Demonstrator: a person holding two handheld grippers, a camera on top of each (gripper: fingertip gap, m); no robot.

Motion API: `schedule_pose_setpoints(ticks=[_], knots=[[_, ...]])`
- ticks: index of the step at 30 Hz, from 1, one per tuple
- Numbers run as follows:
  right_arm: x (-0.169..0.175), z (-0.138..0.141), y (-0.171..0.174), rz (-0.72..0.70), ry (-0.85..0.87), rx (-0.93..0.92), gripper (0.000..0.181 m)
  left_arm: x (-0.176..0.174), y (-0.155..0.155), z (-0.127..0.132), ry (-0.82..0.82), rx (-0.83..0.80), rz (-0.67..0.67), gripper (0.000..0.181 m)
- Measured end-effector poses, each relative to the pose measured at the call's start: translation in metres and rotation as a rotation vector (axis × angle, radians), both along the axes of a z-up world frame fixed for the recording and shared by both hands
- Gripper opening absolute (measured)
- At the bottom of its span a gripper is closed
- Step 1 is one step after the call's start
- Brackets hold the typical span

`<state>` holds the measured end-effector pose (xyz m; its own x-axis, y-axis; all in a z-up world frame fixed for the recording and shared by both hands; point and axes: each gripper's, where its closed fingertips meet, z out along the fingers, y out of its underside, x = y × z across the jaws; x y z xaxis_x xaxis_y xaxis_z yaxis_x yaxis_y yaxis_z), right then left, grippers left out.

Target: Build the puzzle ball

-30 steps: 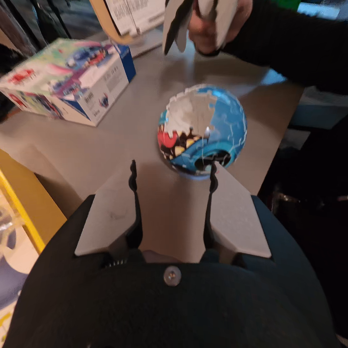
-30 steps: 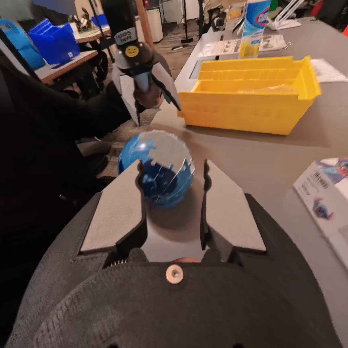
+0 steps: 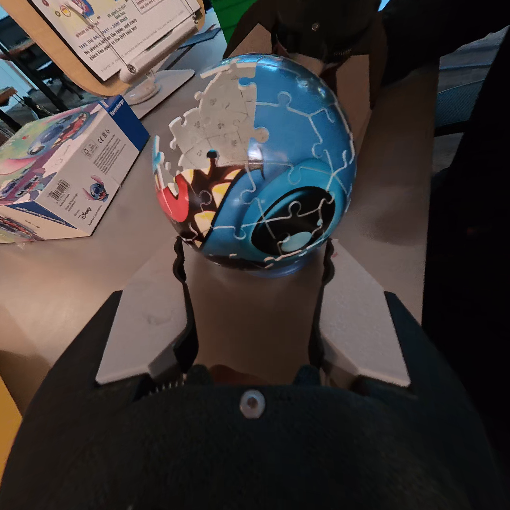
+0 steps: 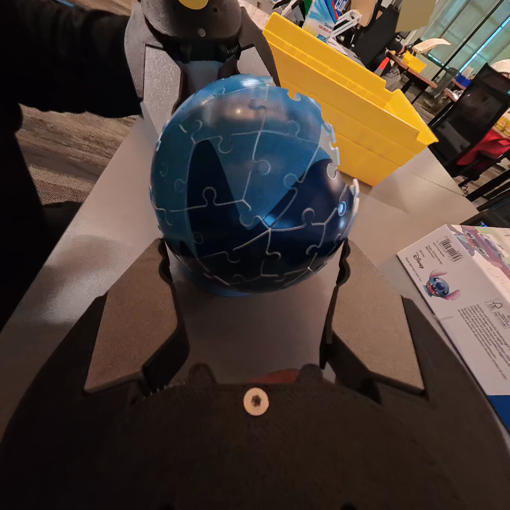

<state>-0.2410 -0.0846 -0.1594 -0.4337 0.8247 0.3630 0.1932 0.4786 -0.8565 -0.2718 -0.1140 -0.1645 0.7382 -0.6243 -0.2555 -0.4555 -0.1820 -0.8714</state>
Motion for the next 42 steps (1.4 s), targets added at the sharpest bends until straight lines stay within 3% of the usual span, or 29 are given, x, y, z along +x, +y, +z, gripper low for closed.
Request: schedule_pose_setpoints(ticks=[5, 11, 17, 31, 37, 42], knots=[[0.0, 0.002, 0.0, 0.015, 0.017, 0.001, 0.119, -0.001, 0.001, -0.003, -0.007, -0.033, -0.019, 0.099], [-0.001, 0.001, 0.001, 0.01, 0.046, 0.053, 0.12, -0.007, 0.006, -0.015, 0.151, 0.011, 0.001, 0.098], [-0.005, 0.0, 0.003, 0.003, 0.053, 0.08, 0.121, -0.006, 0.006, -0.008, 0.098, 0.026, -0.029, 0.099], [-0.013, 0.004, 0.003, -0.017, 0.095, 0.113, 0.126, -0.012, 0.024, -0.02, 0.246, 0.054, -0.008, 0.108], [-0.009, 0.008, -0.005, -0.016, 0.018, -0.068, 0.126, -0.003, 0.011, -0.005, 0.1, -0.013, -0.043, 0.108], [-0.003, 0.001, -0.014, 0.005, -0.195, -0.366, 0.126, 0.004, -0.002, 0.017, -0.122, -0.122, -0.034, 0.105]])
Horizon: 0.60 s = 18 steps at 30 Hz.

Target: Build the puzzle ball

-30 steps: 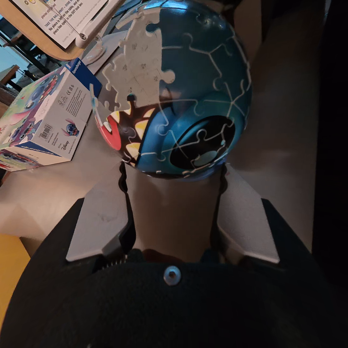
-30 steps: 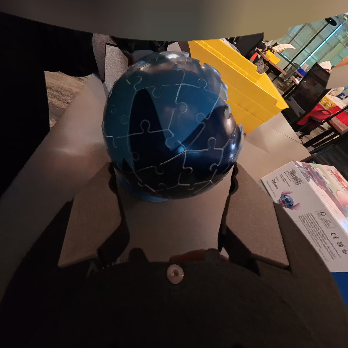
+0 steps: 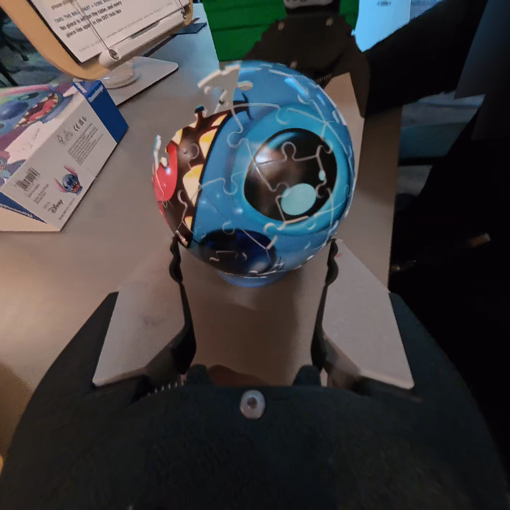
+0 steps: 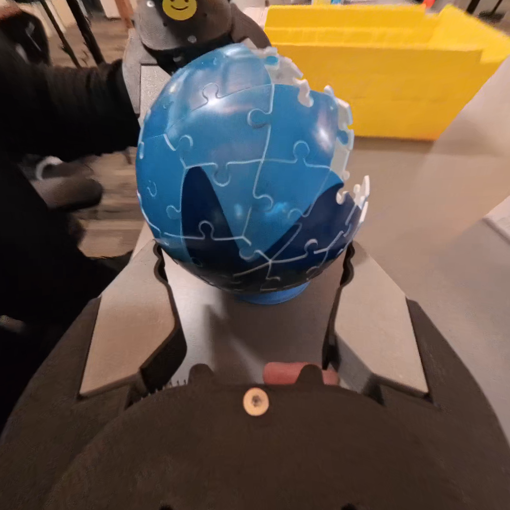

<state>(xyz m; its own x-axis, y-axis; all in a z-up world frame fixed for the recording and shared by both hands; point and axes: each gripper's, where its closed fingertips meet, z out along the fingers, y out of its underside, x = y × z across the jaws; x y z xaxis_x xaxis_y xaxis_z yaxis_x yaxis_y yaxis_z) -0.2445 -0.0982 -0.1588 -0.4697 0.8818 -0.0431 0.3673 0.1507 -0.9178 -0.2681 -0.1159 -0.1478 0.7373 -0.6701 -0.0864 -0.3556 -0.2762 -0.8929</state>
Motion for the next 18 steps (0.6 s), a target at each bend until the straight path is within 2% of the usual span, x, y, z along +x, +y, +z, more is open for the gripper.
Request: schedule_pose_setpoints(ticks=[4, 10, 15, 18], knots=[[0.001, -0.005, -0.003, 0.004, -0.09, -0.108, 0.126, -0.002, -0.004, 0.0, -0.058, -0.038, 0.051, 0.102], [0.005, -0.017, -0.005, 0.017, -0.2, -0.148, 0.121, -0.004, -0.008, -0.006, -0.088, -0.034, 0.097, 0.098], [0.003, -0.013, 0.008, -0.064, -0.115, -0.06, 0.132, -0.012, -0.01, -0.007, 0.061, 0.123, 0.089, 0.098], [0.005, -0.004, 0.015, -0.106, 0.018, 0.089, 0.133, -0.017, -0.01, -0.007, 0.198, 0.231, 0.086, 0.098]])
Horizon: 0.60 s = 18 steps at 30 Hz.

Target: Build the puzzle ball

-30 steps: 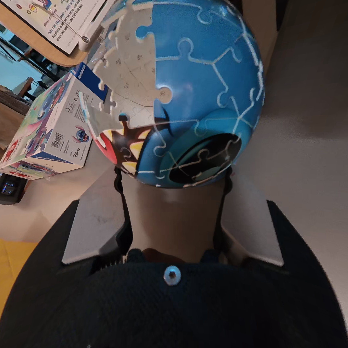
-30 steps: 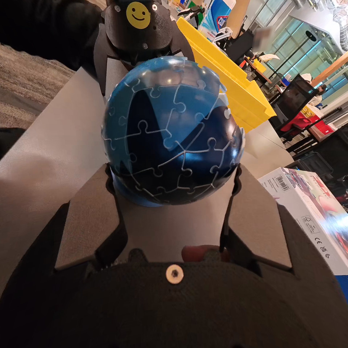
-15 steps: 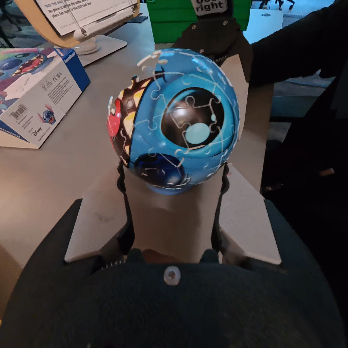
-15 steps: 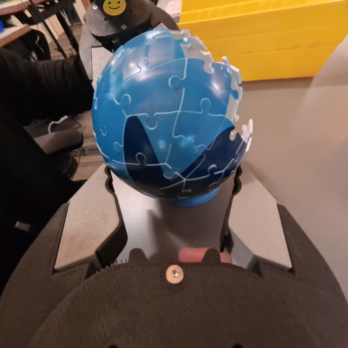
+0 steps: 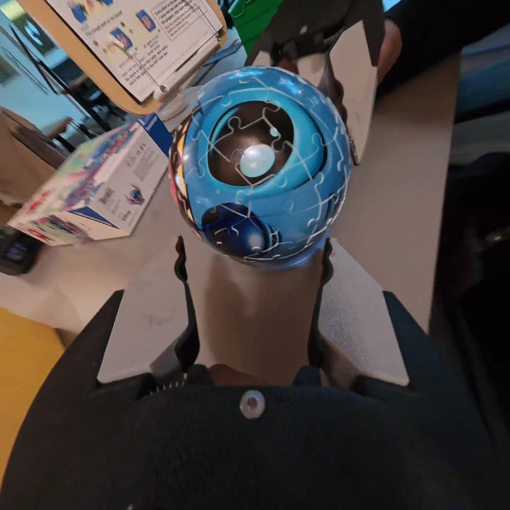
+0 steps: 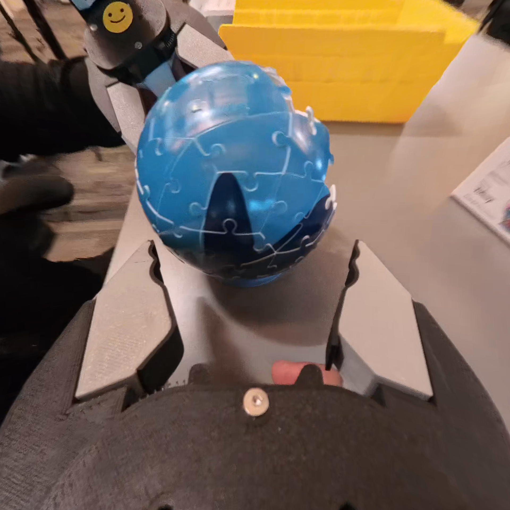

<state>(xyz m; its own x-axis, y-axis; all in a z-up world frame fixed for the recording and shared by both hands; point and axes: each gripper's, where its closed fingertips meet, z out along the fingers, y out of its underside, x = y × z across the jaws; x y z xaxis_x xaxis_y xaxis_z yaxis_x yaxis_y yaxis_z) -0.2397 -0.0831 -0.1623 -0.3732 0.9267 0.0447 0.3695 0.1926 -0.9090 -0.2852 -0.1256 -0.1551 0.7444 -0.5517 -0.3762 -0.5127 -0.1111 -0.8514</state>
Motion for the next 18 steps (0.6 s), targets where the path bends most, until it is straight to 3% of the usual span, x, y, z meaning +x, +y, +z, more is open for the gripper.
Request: schedule_pose_setpoints(ticks=[4, 7, 11, 16, 18], knots=[[0.005, 0.008, 0.007, -0.059, 0.186, 0.403, 0.133, -0.009, 0.008, 0.011, 0.177, 0.192, 0.072, 0.106], [0.008, 0.003, -0.003, -0.03, 0.254, 0.664, 0.132, -0.01, 0.007, 0.015, 0.309, 0.325, 0.109, 0.101], [0.005, 0.008, 0.001, -0.071, 0.283, 0.703, 0.146, -0.006, 0.005, 0.012, 0.385, 0.363, 0.088, 0.099], [-0.002, 0.012, 0.017, -0.103, 0.308, 0.795, 0.142, -0.014, 0.016, 0.011, 0.593, 0.435, 0.077, 0.093], [-0.003, 0.017, 0.018, -0.117, 0.359, 0.894, 0.131, -0.018, 0.022, 0.006, 0.727, 0.466, 0.066, 0.091]])
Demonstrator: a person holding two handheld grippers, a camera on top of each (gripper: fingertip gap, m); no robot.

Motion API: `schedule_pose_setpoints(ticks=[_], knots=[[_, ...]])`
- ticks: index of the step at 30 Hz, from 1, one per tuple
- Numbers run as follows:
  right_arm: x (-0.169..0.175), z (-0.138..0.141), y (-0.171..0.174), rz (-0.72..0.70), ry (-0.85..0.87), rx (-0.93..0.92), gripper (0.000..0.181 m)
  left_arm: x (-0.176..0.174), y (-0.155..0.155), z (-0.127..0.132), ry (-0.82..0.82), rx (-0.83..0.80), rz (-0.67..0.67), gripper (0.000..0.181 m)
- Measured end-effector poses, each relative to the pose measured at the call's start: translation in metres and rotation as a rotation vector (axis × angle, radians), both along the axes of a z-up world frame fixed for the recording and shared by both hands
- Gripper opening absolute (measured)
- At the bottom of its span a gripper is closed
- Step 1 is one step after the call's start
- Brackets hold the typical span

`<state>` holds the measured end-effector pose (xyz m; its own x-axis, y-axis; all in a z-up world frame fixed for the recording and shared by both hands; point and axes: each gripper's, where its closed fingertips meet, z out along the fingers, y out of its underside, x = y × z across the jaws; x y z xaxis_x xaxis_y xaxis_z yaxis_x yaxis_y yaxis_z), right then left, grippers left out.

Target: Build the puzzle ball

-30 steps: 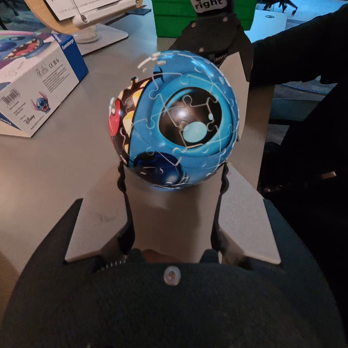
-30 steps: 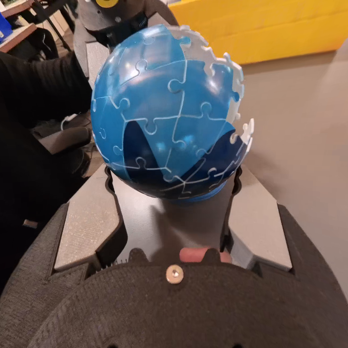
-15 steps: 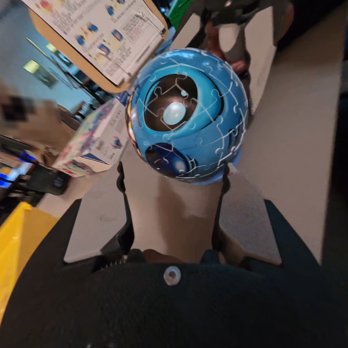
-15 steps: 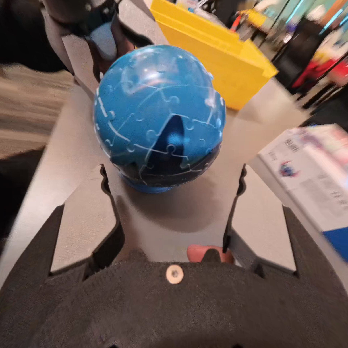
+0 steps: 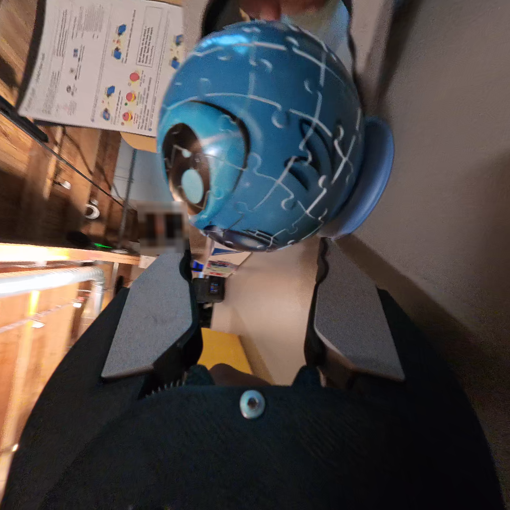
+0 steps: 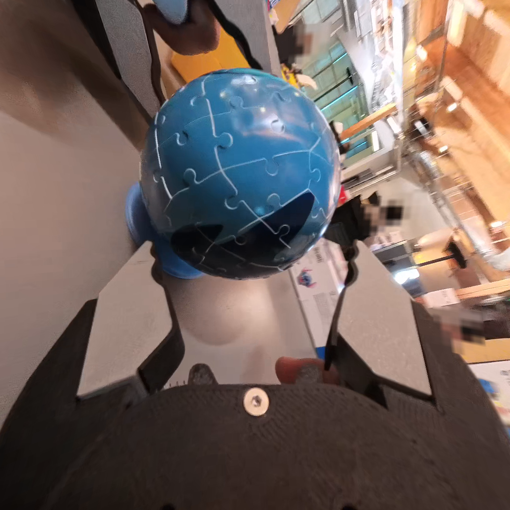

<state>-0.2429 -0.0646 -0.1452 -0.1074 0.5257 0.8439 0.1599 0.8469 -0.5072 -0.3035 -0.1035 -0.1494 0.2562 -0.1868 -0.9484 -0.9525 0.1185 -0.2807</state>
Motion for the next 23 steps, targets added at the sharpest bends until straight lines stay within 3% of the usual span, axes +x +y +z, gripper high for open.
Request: schedule_pose_setpoints(ticks=[5, 13, 23], knots=[[0.002, 0.004, -0.009, 0.025, 0.07, 0.192, 0.118, 0.003, 0.007, 0.004, 0.154, 0.117, -0.016, 0.092], [0.003, 0.002, -0.016, 0.099, 0.068, 0.291, 0.119, 0.008, 0.005, 0.009, 0.228, 0.215, -0.039, 0.1], [-0.004, 0.01, -0.016, 0.096, 0.074, 0.187, 0.124, 0.013, 0.01, 0.018, 0.188, 0.159, -0.05, 0.089]])
